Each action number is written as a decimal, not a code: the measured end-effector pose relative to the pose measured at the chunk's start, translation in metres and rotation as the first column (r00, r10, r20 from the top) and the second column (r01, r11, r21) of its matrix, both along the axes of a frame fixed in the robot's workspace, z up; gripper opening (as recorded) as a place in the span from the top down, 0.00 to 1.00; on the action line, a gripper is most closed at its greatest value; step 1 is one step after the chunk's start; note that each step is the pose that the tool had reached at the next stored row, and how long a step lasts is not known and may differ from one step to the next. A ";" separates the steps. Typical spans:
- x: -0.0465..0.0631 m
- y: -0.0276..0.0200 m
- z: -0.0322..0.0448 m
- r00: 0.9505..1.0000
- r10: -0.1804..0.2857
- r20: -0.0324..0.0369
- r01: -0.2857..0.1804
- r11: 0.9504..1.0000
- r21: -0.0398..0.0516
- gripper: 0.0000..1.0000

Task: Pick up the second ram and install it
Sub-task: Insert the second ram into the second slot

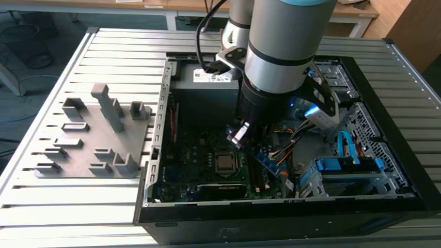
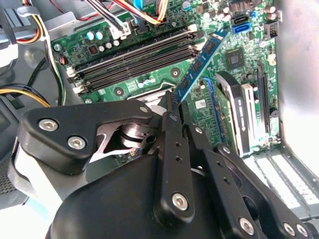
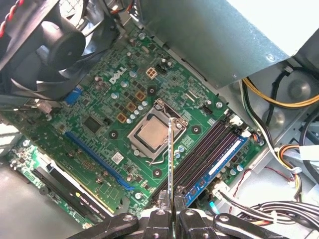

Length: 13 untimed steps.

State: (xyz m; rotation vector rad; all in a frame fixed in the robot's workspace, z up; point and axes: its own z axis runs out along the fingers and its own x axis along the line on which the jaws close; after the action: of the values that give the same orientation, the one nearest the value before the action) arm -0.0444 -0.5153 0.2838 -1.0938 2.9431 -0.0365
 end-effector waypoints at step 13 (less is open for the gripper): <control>0.000 0.0000 -0.0003 0.998 -0.071 0.000 0.071 0.998 0.000 0.86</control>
State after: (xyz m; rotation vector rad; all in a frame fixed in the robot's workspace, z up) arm -0.0444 -0.5153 0.2835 -0.9896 2.9807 -0.0369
